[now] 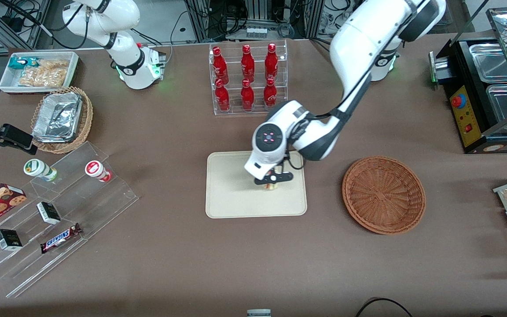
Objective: Place sandwich from basket to tray
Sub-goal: 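Carry the sandwich to the cream tray and lower it onto the tray, then open the left gripper to release the sandwich on the tray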
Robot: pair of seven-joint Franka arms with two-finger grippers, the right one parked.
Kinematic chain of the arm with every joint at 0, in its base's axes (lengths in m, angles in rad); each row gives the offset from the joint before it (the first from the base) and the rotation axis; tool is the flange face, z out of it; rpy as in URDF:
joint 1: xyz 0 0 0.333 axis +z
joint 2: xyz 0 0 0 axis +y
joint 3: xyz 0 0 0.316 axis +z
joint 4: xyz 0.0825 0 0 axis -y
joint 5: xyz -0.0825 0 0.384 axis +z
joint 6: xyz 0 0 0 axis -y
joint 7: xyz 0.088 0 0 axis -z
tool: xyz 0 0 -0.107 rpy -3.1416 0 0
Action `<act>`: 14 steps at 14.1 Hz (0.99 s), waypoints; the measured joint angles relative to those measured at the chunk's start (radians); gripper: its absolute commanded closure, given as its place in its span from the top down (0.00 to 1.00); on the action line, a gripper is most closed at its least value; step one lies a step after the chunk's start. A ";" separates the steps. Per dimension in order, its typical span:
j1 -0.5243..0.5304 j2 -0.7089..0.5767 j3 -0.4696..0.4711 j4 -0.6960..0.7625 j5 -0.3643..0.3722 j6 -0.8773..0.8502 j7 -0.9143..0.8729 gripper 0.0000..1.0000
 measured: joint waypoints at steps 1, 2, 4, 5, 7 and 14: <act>-0.010 0.028 0.001 0.037 0.000 0.000 -0.011 0.15; -0.010 0.049 0.002 0.065 0.000 0.000 -0.013 0.22; -0.006 0.077 0.008 0.101 0.001 0.000 -0.013 0.54; -0.005 0.089 0.009 0.112 0.001 0.000 -0.013 0.65; -0.009 0.106 0.009 0.127 0.001 0.000 -0.014 1.00; -0.007 0.075 0.058 0.226 0.004 -0.108 -0.015 1.00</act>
